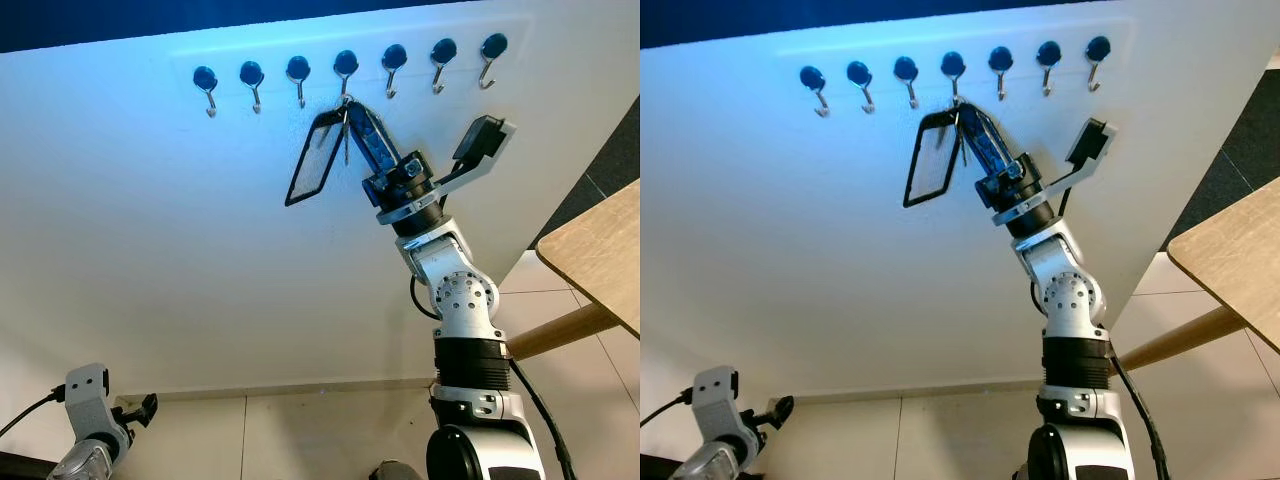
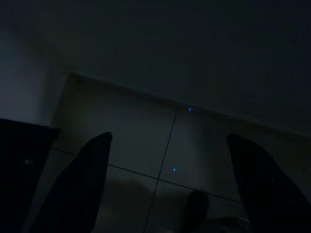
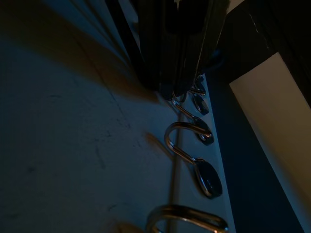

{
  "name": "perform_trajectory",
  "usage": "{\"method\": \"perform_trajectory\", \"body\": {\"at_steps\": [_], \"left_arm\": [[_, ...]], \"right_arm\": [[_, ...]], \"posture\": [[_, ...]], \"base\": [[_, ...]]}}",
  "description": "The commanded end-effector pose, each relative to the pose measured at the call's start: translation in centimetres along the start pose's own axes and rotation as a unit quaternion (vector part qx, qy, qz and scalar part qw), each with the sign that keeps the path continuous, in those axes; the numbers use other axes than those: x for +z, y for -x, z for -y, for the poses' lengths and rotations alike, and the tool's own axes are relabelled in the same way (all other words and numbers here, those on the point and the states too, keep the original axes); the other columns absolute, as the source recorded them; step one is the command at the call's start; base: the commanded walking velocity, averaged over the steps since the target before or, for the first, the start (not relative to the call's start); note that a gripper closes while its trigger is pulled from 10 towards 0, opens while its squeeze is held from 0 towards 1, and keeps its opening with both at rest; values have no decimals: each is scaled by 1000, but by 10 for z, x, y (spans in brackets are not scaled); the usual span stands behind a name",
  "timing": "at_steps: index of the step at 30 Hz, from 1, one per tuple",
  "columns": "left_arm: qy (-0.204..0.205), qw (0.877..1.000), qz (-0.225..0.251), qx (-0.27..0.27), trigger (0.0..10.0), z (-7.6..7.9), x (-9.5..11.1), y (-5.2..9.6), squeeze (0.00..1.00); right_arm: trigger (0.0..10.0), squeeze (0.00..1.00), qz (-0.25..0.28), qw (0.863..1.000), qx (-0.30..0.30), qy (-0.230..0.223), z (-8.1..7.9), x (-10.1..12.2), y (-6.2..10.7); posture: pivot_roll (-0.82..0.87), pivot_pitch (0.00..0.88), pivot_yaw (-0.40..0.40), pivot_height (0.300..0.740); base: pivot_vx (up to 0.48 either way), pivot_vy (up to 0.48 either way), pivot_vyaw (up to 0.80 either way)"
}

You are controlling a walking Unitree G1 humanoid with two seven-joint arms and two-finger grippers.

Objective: Hang keys on a hook

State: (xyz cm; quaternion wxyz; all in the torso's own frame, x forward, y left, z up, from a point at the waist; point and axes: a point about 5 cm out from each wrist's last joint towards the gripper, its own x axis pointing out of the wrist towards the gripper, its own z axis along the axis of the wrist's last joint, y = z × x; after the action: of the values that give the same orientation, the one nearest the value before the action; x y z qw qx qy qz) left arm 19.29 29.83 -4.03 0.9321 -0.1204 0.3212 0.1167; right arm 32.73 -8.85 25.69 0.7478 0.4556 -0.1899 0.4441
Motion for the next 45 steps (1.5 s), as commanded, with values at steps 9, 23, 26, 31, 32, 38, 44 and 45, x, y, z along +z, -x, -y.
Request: {"method": "perform_trajectory", "body": {"at_steps": [9, 23, 26, 31, 32, 38, 44, 45], "left_arm": [[-3, 1000, -8, -2, 10000, 1, -5, 1, 0], [-5, 1000, -11, -3, 10000, 2, -7, 1, 0], [-7, 1000, -10, -5, 10000, 2, -6, 1, 0], [-8, 1000, -10, -6, 10000, 2, -6, 1, 0], [-8, 1000, -11, -6, 10000, 2, -6, 1, 0], [-9, 1000, -16, -6, 10000, 2, -9, 1, 0], [-12, 1000, -23, -7, 10000, 2, -12, 2, 0], [-12, 1000, -23, -7, 10000, 2, -12, 2, 0]], "right_arm": [[10000, 0, -19, 1000, -8, -1, -1, -13, -2], [10000, 0, -37, 999, -17, 15, 0, -20, 4], [10000, 702, -35, 999, -16, 18, 0, -19, 5], [10000, 1000, -33, 999, -17, 18, 1, -19, 6], [10000, 1000, -35, 999, -19, 17, 2, -20, 8], [10000, 992, -53, 997, -47, 8, 14, -30, 27], [10000, 0, -97, 992, -83, 4, 30, -45, 58], [10000, 0, -97, 992, -83, 4, 30, -45, 58]], "posture": [[-97, 128, 93, 740], [-98, 127, 92, 740], [-98, 127, 92, 740], [-98, 130, 96, 740], [-98, 130, 96, 740], [-102, 128, 96, 740], [-102, 128, 96, 740], [-102, 128, 96, 740]], "base": [[0, 0, 0], [0, 0, 0], [0, 0, 0], [0, 0, 0], [0, 0, 0], [0, 0, 0], [0, 0, 0], [0, 0, 0]]}}
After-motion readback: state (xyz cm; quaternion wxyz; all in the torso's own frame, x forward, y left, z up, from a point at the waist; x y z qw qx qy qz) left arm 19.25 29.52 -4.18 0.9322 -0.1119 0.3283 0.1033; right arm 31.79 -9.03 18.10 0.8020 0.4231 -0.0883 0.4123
